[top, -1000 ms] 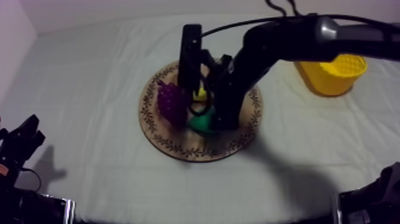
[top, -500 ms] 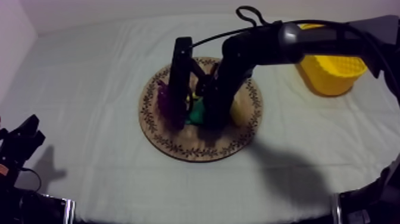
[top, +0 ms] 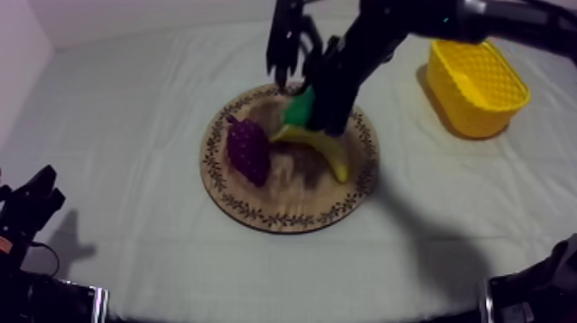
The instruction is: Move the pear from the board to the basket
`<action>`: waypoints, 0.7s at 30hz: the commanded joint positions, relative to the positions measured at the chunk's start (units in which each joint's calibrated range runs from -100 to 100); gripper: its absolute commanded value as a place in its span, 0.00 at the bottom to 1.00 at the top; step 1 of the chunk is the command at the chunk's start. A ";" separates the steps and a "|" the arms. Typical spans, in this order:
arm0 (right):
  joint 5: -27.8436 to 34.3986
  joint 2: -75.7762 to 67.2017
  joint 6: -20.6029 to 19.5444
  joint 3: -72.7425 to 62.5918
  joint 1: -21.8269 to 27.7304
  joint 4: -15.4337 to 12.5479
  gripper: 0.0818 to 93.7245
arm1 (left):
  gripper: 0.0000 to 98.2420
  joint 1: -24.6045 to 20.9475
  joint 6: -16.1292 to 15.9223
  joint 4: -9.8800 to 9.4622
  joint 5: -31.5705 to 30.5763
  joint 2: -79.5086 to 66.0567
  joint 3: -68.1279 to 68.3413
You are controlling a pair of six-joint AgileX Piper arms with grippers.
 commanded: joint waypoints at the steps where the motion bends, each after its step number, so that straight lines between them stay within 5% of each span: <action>1: 1.34 -3.29 0.51 -2.18 3.30 -0.68 0.42 | 0.00 0.00 0.00 -0.01 0.01 -0.02 -0.05; 9: 1.28 -7.10 0.69 -10.17 13.76 -2.89 0.41 | 0.00 0.00 0.00 -0.01 0.01 -0.02 -0.05; 21: -1.46 -3.41 -5.48 -12.84 23.92 -1.02 0.40 | 0.00 0.00 0.00 -0.01 0.01 -0.02 -0.05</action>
